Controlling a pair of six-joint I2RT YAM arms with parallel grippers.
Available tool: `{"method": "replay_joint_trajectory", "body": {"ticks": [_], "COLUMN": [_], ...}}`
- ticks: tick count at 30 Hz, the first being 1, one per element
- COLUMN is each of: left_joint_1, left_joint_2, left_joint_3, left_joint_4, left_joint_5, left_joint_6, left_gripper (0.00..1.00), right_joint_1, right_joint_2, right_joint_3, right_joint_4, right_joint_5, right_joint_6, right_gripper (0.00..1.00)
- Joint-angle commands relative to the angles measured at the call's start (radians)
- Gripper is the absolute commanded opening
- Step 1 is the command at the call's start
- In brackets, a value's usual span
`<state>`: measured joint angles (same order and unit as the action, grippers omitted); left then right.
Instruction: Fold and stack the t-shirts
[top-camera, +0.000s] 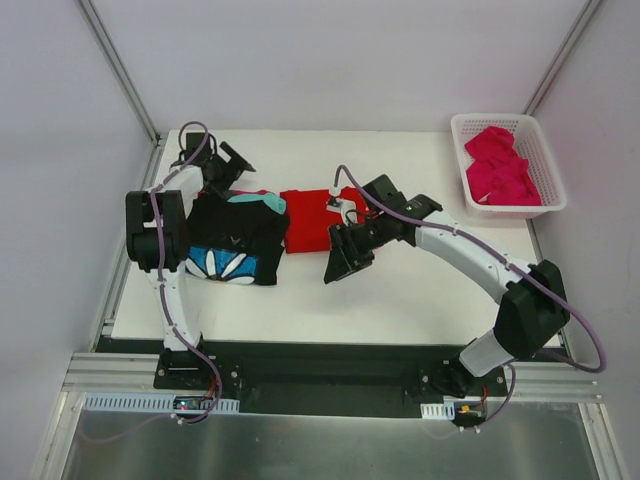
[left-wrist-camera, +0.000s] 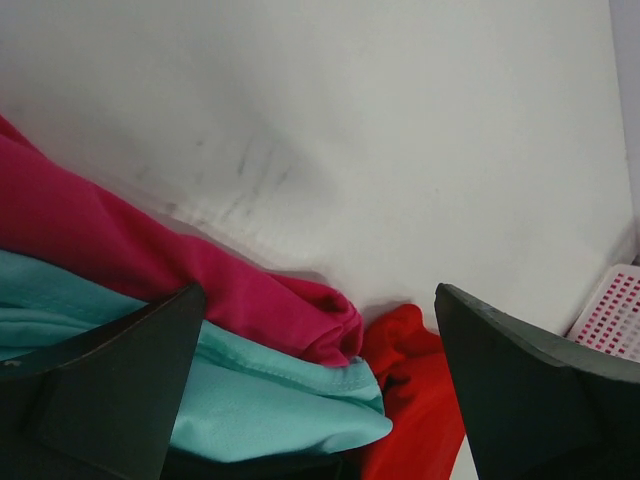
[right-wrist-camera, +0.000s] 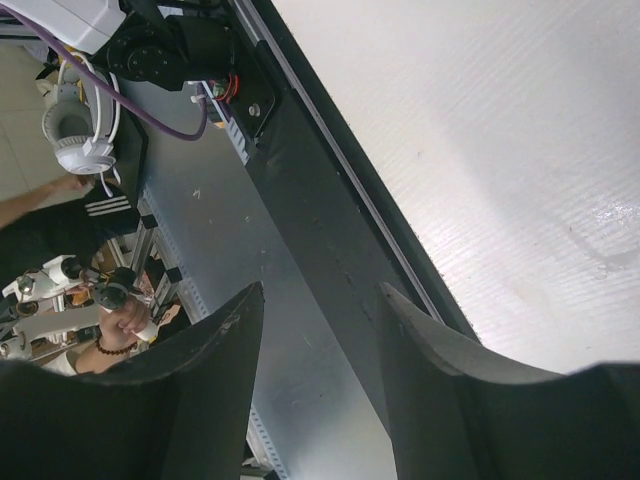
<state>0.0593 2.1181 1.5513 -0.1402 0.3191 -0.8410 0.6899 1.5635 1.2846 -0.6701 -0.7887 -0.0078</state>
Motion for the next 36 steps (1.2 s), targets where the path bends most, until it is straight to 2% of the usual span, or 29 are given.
{"method": "replay_joint_trajectory", "body": {"ticks": [1, 6, 12, 16, 21, 26, 36], "left_joint_1": [-0.041, -0.015, -0.015, -0.015, -0.013, -0.013, -0.013], "left_joint_2": [-0.072, -0.014, -0.058, -0.063, 0.031, 0.14, 0.065], "left_joint_3": [0.01, 0.133, 0.035, 0.035, 0.179, 0.289, 0.127], "left_joint_4": [0.001, -0.021, -0.027, -0.027, -0.012, -0.05, -0.137], "left_joint_5": [-0.081, -0.038, -0.052, -0.089, -0.068, -0.046, -0.034], "left_joint_6": [0.031, 0.043, 0.06, 0.121, 0.181, 0.137, 0.149], "left_gripper": [0.99, 0.99, 0.99, 0.99, 0.99, 0.99, 0.99], "right_joint_1": [0.003, 0.005, 0.005, 0.007, 0.007, 0.007, 0.013], "right_joint_2": [-0.095, -0.108, -0.082, -0.089, -0.086, -0.057, -0.062], "right_joint_3": [-0.03, -0.053, -0.025, -0.044, -0.074, -0.047, -0.04], "right_joint_4": [-0.026, -0.029, -0.026, -0.025, -0.019, -0.042, -0.046], "right_joint_5": [0.025, 0.031, 0.026, 0.026, 0.026, 0.023, 0.022], "right_joint_6": [-0.006, -0.006, 0.003, 0.003, -0.001, -0.009, -0.001], "right_gripper": [0.51, 0.51, 0.51, 0.51, 0.51, 0.51, 0.51]}}
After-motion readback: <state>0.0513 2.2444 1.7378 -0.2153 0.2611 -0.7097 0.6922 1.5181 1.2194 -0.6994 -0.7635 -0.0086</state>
